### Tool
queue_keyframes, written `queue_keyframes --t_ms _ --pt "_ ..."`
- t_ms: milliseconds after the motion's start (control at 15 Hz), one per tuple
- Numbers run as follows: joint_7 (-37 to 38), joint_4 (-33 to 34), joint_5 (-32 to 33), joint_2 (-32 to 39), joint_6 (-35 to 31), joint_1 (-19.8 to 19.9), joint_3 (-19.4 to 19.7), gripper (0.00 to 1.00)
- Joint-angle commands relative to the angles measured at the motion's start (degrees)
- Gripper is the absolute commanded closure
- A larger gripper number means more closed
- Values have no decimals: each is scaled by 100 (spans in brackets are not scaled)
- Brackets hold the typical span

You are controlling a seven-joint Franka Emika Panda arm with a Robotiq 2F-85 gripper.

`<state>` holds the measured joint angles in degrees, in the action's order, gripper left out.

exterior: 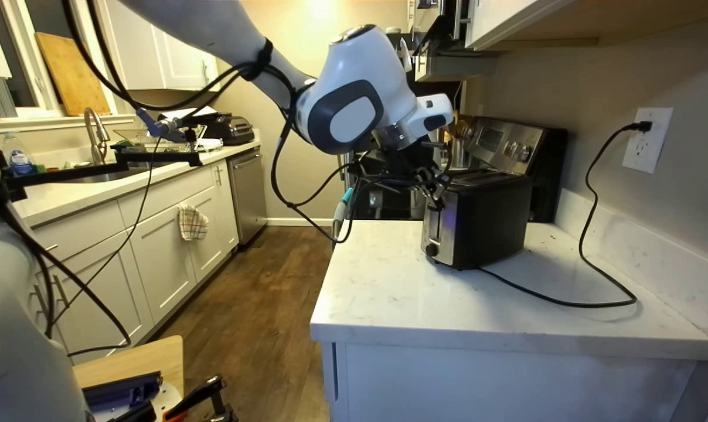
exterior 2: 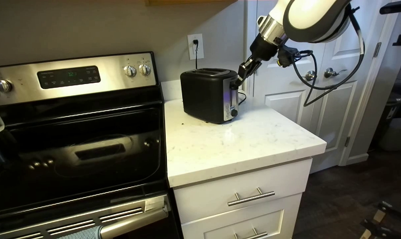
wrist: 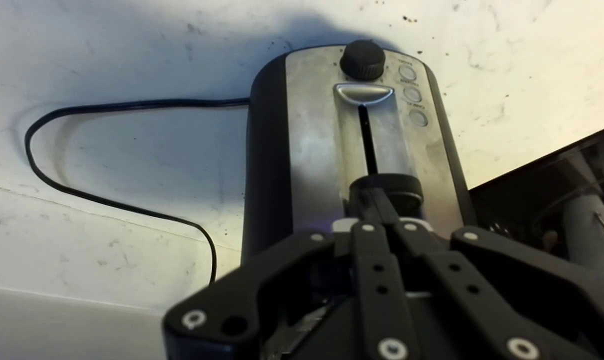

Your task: Push the toaster lever down

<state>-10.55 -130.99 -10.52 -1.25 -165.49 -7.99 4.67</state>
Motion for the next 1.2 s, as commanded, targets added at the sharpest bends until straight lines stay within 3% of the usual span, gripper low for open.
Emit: queue_keyframes --t_ms 0,867,1133 --pt "-634 -48 -479 108 -208 -45 -8 100" --pt "-1649 121 -1286 650 -409 -69 -135 100" --pt "-2231 128 -1859 1090 -716 -9 -308 100"
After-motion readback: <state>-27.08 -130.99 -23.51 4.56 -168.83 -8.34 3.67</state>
